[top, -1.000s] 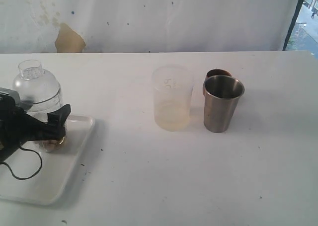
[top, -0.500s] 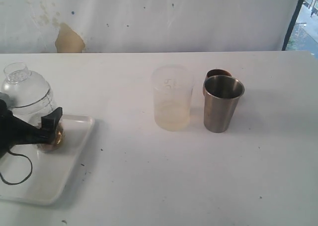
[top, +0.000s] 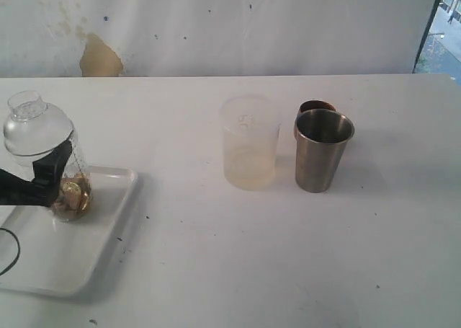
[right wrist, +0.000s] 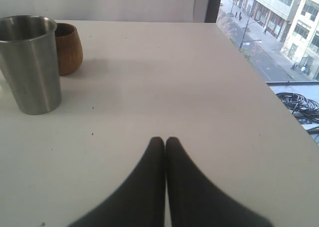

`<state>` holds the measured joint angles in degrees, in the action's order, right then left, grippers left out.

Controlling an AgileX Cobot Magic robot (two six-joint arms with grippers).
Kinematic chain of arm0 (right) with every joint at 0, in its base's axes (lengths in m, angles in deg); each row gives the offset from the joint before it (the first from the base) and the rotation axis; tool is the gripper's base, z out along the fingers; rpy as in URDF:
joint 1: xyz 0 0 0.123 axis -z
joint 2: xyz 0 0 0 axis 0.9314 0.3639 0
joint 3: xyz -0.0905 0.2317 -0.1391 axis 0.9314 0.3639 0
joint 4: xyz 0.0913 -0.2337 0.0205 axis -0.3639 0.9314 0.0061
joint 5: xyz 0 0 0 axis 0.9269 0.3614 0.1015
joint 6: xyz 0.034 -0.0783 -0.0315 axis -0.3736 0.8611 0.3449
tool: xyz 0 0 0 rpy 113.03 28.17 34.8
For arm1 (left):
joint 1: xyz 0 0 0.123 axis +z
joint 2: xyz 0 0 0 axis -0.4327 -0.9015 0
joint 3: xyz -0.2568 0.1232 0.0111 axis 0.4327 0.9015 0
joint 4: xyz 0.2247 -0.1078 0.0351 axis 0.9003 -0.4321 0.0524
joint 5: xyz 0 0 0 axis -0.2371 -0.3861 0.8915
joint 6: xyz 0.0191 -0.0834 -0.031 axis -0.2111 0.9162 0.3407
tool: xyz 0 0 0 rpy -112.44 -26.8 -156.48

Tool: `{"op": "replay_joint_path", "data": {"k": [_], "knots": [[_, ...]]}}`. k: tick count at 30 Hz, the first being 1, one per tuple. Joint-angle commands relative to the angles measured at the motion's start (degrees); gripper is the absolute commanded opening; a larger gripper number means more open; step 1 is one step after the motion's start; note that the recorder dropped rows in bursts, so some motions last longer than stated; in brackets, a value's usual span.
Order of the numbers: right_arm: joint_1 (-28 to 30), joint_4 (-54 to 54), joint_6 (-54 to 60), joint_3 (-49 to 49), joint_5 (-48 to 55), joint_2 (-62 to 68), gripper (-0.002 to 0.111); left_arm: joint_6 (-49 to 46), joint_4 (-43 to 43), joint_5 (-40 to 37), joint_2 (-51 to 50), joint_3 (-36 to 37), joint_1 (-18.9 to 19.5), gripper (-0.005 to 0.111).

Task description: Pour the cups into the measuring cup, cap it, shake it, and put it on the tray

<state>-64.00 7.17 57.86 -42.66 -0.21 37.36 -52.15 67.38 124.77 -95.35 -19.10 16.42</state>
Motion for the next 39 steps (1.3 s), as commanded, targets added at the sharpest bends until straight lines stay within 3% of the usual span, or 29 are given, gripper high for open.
{"op": "replay_joint_path", "data": {"k": [1, 4, 7, 12, 14, 19, 22, 34, 39], "knots": [[0.4, 0.1, 0.0, 0.3, -0.3, -0.4, 0.0, 2.2, -0.5, 0.6, 7.0, 2.0, -0.1, 0.104], [0.4, 0.1, 0.0, 0.3, -0.3, -0.4, 0.0, 3.7, -1.1, 0.6, 12.2, 3.0, -0.1, 0.095], [0.4, 0.1, 0.0, 0.3, -0.3, -0.4, 0.0, 3.7, -0.9, 0.6, 17.7, 4.0, -0.1, 0.074], [0.4, 0.1, 0.0, 0.3, -0.3, -0.4, 0.0, 3.7, 3.1, 0.6, 27.5, 6.3, -0.1, 0.016], [0.4, 0.1, 0.0, 0.3, -0.3, -0.4, 0.0, 3.5, 6.8, 0.6, 31.1, 6.8, -0.1, 0.0], [0.4, 0.1, 0.0, 0.3, -0.3, -0.4, 0.0, 13.0, 10.1, 0.6, 39.2, 6.8, -0.1, 0.0], [0.4, 0.1, 0.0, 0.3, -0.3, -0.4, 0.0, 12.4, 9.4, -0.3, 43.8, 6.8, -0.1, 0.0], [0.4, 0.1, 0.0, 0.3, -0.3, -0.4, 0.0, 19.4, 7.8, -32.9, 60.1, 6.8, -0.1, 0.0], [0.4, 0.1, 0.0, 0.3, -0.3, -0.4, 0.0, 24.3, 11.4, -45.6, 63.7, 6.8, -0.1, 0.0]]}}
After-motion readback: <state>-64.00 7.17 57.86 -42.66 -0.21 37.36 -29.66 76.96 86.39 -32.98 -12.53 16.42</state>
